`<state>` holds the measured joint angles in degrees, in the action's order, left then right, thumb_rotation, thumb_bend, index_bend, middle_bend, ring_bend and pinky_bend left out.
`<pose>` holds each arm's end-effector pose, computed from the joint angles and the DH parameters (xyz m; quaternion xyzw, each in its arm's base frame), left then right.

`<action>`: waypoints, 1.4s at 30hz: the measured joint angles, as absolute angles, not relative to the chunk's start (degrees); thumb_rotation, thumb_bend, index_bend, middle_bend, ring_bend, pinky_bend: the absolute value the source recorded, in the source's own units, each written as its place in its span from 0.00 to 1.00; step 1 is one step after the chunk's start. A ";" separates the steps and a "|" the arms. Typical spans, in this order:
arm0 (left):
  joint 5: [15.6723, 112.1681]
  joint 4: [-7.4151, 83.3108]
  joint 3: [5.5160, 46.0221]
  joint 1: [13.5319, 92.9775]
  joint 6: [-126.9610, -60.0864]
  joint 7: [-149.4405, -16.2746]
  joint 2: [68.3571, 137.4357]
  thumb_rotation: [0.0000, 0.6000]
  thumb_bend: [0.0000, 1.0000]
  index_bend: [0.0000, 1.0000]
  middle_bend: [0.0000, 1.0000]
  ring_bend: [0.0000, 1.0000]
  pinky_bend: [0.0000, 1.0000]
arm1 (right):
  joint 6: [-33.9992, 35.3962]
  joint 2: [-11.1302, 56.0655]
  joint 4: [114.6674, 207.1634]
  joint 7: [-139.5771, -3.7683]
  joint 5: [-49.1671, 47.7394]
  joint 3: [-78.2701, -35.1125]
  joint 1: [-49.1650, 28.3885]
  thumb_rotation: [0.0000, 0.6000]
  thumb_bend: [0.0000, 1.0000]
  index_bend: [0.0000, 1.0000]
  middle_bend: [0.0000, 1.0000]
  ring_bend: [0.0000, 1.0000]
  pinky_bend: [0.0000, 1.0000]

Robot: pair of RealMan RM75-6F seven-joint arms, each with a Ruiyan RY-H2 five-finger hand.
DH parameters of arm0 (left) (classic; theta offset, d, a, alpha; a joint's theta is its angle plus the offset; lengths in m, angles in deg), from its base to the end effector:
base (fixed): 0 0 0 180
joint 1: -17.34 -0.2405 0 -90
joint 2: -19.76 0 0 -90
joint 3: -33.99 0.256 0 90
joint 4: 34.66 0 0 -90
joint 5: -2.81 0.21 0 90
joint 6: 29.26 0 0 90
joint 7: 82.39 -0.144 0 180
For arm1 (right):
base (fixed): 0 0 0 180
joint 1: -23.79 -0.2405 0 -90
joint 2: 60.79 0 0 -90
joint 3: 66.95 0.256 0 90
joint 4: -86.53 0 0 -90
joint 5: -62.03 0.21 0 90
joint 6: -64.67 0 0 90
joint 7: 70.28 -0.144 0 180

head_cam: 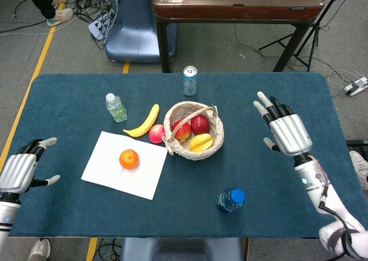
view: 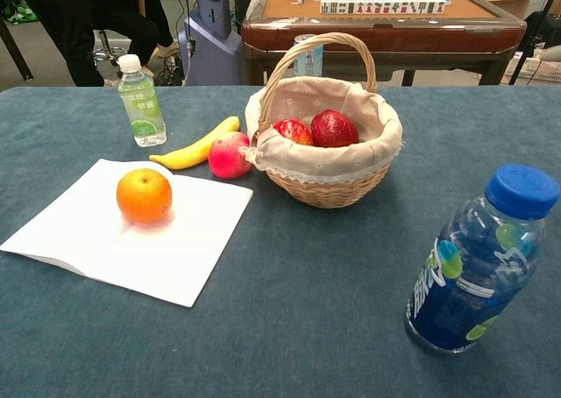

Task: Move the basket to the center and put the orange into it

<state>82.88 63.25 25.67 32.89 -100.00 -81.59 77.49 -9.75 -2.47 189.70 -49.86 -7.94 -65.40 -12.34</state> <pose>-0.2745 0.2527 0.1710 -0.6316 -0.3992 -0.3870 0.5404 -0.1937 -0.3112 0.1573 0.7076 -0.2525 0.3585 0.5540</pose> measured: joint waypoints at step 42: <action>86.05 38.51 27.99 56.75 -77.65 -79.90 102.20 1.00 0.12 0.30 0.23 0.27 0.31 | -19.89 -9.21 186.35 -63.52 -14.72 -65.11 11.17 1.00 0.21 0.00 0.00 0.01 0.23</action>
